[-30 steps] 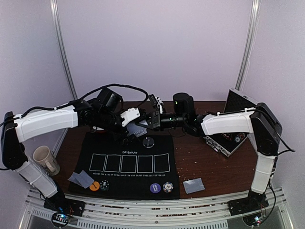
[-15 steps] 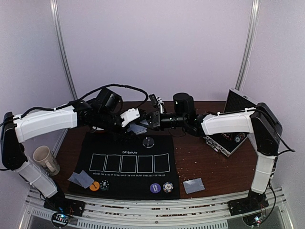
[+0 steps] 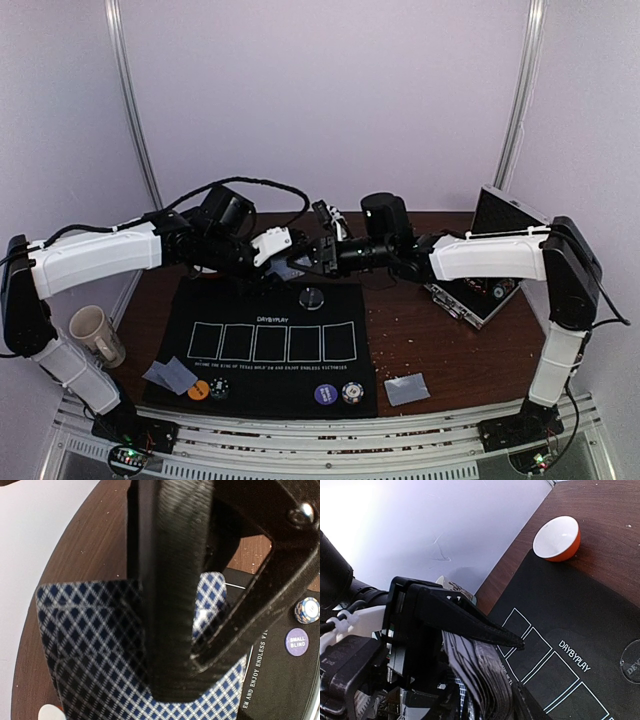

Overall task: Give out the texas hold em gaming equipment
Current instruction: Adjust the face-down deck piles, then pick up the poker card from the face-down deck piles.

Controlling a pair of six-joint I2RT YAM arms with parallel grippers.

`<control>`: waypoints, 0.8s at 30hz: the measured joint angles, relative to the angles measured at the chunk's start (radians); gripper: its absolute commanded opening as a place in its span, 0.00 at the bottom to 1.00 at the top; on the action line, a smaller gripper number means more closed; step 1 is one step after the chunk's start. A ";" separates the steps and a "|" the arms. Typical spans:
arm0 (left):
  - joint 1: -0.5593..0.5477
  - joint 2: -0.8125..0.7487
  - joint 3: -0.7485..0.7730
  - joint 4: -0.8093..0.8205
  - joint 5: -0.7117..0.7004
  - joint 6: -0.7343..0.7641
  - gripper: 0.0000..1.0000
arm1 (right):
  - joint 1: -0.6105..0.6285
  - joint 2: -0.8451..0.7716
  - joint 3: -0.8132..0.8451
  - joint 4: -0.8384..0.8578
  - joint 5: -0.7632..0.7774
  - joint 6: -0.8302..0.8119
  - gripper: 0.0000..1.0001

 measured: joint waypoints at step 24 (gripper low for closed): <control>0.005 -0.003 -0.013 0.010 -0.002 0.008 0.50 | -0.010 0.011 0.081 -0.104 -0.020 -0.053 0.62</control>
